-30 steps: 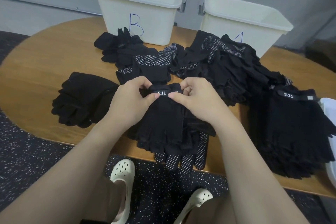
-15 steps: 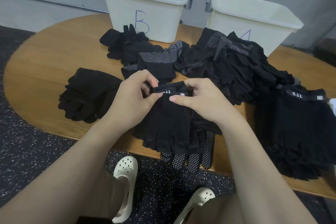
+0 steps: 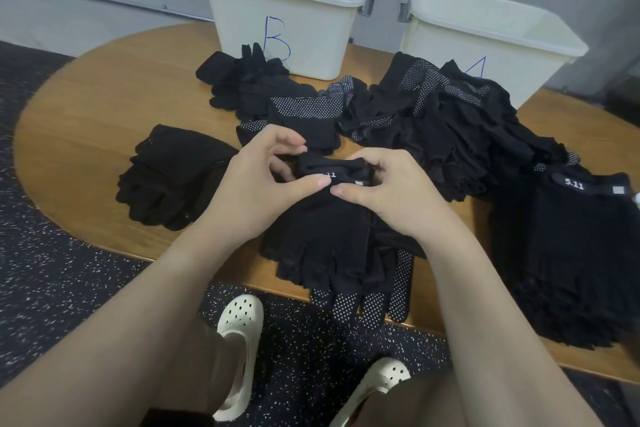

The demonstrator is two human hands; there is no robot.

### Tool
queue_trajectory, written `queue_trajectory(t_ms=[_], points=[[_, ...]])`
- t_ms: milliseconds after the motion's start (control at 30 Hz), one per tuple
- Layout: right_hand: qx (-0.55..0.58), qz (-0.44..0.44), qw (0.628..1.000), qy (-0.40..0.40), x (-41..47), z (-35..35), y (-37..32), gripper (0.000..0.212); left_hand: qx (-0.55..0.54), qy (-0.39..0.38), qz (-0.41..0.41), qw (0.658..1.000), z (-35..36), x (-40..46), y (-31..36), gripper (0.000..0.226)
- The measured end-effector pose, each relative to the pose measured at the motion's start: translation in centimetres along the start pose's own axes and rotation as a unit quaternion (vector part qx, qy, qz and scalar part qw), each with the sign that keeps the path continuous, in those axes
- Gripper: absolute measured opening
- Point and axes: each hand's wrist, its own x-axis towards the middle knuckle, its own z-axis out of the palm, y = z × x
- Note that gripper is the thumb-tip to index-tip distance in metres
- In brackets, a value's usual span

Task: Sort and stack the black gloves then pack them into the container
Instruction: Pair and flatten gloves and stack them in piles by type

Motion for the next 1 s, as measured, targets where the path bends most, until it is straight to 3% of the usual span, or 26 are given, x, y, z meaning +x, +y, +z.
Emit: queue_trajectory(t_ms=[100, 267, 433, 567, 767, 1000], points=[[0.004, -0.003, 1.0, 0.008, -0.1, 0.1, 0.1, 0.017, 0.019, 0.006, -0.045, 0.999, 0.1, 0.1, 0.1, 0.075], [0.004, 0.005, 1.0, 0.01, 0.0, 0.3, 0.5, 0.023, 0.014, 0.016, -0.056, 0.998, 0.6, 0.1, 0.2, 0.034], [0.023, 0.004, 1.0, -0.003, -0.3, 0.2, 0.1, 0.032, -0.008, 0.027, -0.048, 0.998, 0.6, 0.3, 0.3, 0.017], [0.016, 0.005, 1.0, -0.005, -0.8, 0.0, -0.4, 0.021, -0.021, 0.036, -0.033, 0.999, 0.5, 0.3, 0.3, 0.013], [0.04, -0.009, 0.999, 0.031, -1.0, -0.1, -1.0, 0.014, -0.042, 0.061, -0.012, 0.997, 0.6, -0.1, 0.9, 0.028], [0.17, -0.027, 0.983, 0.071, -1.6, -0.7, -1.7, 0.01, -0.169, -0.064, -0.053, 0.982, 0.1, -0.5, 1.7, 0.044]])
